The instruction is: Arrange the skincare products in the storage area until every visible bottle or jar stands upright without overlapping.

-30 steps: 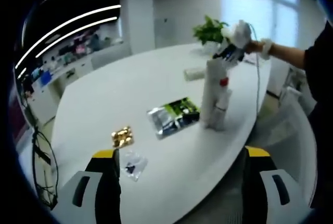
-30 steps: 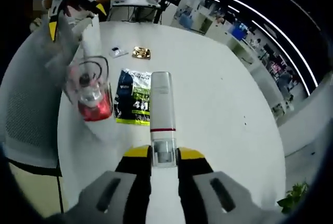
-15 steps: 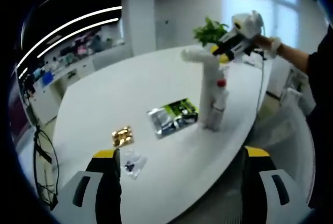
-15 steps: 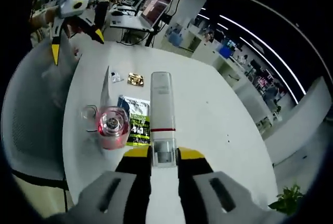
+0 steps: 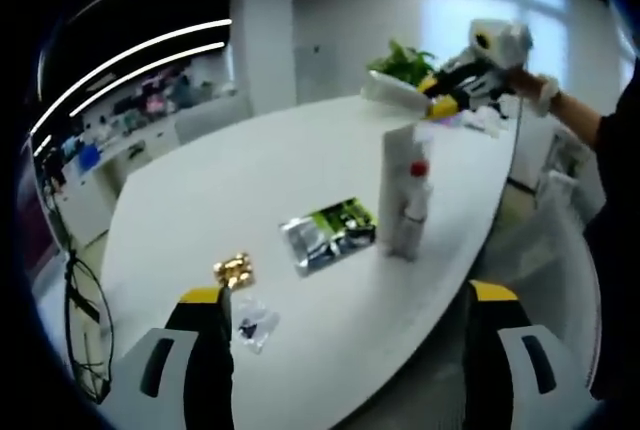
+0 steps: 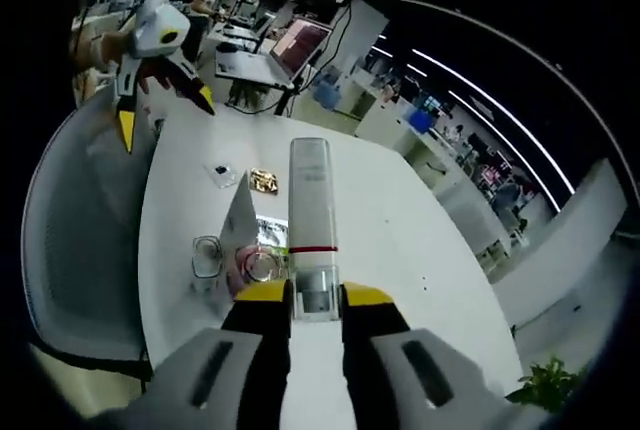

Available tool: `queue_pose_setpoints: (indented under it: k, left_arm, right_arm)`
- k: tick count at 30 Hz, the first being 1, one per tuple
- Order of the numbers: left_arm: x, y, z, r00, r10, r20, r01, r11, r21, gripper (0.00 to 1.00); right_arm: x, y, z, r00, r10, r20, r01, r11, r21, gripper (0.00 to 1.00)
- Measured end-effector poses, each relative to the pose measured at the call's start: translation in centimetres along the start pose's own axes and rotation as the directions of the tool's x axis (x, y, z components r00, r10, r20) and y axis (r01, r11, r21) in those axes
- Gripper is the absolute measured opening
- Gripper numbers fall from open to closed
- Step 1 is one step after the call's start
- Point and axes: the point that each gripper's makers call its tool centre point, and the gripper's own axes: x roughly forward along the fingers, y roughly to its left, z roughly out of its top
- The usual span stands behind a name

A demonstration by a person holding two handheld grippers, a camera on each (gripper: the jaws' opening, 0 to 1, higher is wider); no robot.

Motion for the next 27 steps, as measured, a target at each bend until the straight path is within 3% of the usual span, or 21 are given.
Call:
queue_pose_setpoints:
  k: [13,27]
  left_arm:
    - [0.3,-0.9,1.0,0.999,-0.043,0.023,0.042,0.998,0.044,0.93]
    - [0.9,-2.5,2.1,0.993,-0.101,0.054,0.096,0.992,0.08,0.92]
  right_arm:
    - [-0.2,2.7,1.4,0.999,0.049,-0.011,-0.05,0.997,-0.062,0.18]
    - [1.5,7.3,2.8,0.984,0.177,-0.025,-0.179,0.975,-0.134,0.18]
